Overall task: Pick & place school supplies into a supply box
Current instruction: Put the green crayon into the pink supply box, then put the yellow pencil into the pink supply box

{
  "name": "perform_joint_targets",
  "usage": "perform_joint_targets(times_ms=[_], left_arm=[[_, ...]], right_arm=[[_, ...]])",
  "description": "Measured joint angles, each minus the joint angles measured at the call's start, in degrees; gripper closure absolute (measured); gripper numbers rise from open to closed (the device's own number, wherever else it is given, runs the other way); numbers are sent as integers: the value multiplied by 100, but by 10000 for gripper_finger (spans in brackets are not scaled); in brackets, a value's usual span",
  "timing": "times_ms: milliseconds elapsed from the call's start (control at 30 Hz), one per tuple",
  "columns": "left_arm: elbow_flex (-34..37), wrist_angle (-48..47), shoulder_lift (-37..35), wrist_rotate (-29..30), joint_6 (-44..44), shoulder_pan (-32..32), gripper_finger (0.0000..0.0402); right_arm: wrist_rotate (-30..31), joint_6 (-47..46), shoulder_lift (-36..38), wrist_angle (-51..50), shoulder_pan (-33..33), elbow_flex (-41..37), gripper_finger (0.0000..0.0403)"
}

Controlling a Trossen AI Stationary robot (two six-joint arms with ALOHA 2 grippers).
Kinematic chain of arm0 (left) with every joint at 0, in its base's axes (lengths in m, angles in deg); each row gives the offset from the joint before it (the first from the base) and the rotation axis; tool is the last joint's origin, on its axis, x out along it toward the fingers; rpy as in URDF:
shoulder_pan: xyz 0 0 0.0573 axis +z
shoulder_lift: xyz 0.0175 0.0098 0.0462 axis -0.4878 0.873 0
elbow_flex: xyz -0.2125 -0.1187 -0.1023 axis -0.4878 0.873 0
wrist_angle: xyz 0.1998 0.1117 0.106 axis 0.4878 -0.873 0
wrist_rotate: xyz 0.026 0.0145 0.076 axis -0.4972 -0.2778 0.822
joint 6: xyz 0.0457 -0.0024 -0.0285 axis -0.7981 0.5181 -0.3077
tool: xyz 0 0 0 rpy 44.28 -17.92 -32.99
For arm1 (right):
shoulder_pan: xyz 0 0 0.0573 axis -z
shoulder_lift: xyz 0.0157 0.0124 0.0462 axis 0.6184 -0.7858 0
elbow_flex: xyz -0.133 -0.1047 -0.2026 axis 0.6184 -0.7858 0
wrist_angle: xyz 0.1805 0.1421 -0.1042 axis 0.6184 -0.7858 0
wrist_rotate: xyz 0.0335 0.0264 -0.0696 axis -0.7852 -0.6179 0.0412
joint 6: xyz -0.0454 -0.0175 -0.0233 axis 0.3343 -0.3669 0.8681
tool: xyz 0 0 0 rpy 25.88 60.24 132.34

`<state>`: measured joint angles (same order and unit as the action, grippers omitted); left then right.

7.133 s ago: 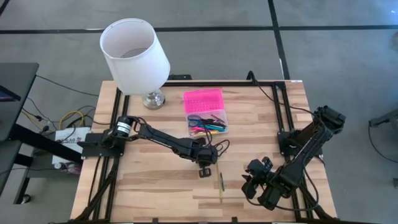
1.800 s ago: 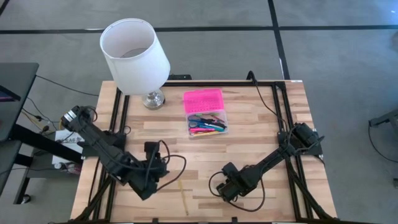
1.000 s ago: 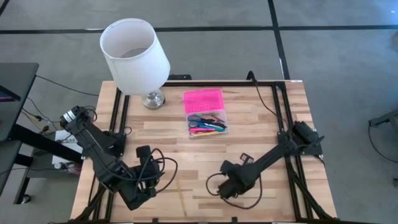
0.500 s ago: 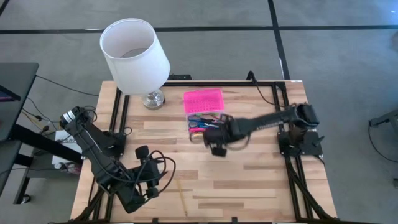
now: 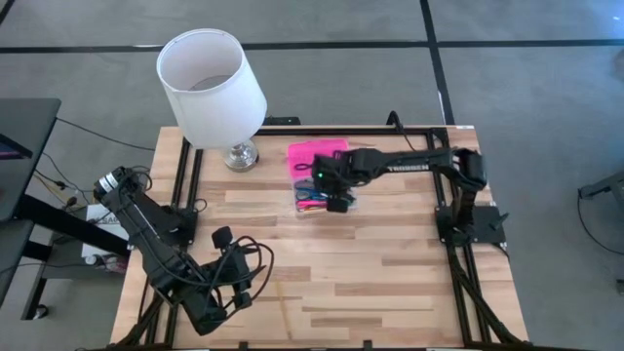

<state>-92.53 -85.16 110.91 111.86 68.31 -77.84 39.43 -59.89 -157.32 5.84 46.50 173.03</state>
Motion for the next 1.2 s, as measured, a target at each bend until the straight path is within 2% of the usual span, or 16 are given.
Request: perform_joint_targets(times_ms=[233, 367, 467, 567, 667, 933, 1033, 1200], left_arm=[[-1, -35, 0, 0, -4, 67, 217], [-1, -43, 0, -12, -2, 68, 217], [-1, -44, 0, -24, -9, 68, 217], [-1, -29, 1, -228, -428, 69, 217], [-1, 79, 88, -621, -1225, 130, 217], [124, 812, 208, -2083, -3722, 713, 217], [241, 1101, 208, -2738, -4693, 1007, 217], [579, 1688, 207, -4310, -5905, 1483, 217]], right_arm=[[-137, 8, -100, 34, 339, -14, 359], [-506, 8, -77, 87, 465, -7, 334], [-525, -44, -84, 81, 462, -9, 314], [-797, -187, -4, -3, 401, -13, 298], [-1106, -193, 249, 10, 176, -9, 289], [-1065, -914, 1126, 285, -807, -4, 285], [-685, -1424, 1424, 494, -1250, -7, 285], [317, -2341, 1814, 461, -2084, -4, 285]])
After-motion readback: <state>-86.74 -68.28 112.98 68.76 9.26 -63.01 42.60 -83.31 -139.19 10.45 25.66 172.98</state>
